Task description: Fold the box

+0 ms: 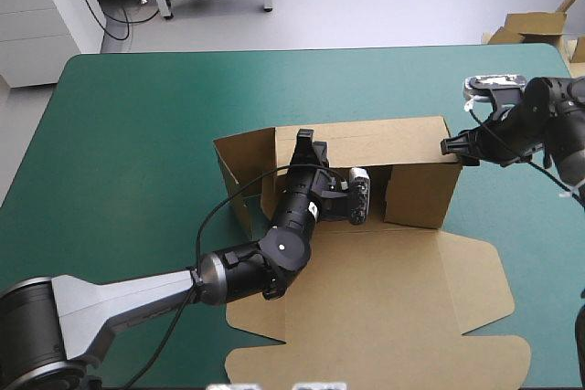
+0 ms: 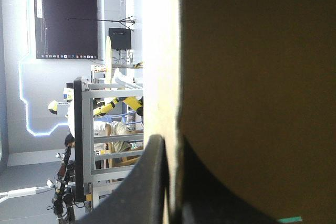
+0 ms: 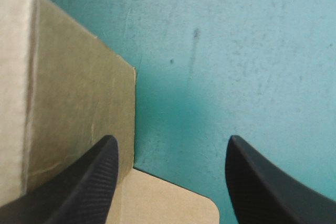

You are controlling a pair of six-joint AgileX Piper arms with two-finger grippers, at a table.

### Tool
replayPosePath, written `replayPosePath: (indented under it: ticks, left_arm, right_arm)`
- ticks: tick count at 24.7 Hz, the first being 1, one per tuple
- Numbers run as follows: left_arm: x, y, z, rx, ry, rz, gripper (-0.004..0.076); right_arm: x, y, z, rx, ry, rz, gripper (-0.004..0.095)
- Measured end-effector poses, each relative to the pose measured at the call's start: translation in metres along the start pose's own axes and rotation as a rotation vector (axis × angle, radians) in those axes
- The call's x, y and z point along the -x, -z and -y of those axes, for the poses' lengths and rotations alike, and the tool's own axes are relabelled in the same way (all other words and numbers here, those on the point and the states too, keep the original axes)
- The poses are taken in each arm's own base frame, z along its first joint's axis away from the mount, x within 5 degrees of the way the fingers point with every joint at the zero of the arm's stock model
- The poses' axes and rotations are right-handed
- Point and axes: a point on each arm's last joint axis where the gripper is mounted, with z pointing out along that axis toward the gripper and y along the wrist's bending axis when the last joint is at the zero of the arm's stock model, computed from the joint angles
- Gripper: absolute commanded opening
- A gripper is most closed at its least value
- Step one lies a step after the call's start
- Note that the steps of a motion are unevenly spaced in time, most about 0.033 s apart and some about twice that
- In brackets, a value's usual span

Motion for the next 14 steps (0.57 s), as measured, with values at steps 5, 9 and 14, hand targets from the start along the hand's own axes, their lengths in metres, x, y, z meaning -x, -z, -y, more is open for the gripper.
replayPosePath:
  ticks: [5, 9, 14]
  left_arm:
    - [-0.001, 0.000, 0.000, 0.002, 0.000, -0.011, -0.0008]
    - [-0.002, 0.000, 0.001, 0.002, 0.000, -0.013, -0.0008]
    - [-0.002, 0.000, 0.001, 0.002, 0.001, -0.014, -0.0008]
  right_arm:
    - [-0.030, -0.007, -0.009, 0.063, 0.074, 0.075, 0.0551]
    - [-0.042, -0.011, -0.009, 0.062, 0.082, 0.113, 0.0551]
    - [-0.048, -0.010, -0.010, 0.058, 0.099, 0.126, 0.0551]
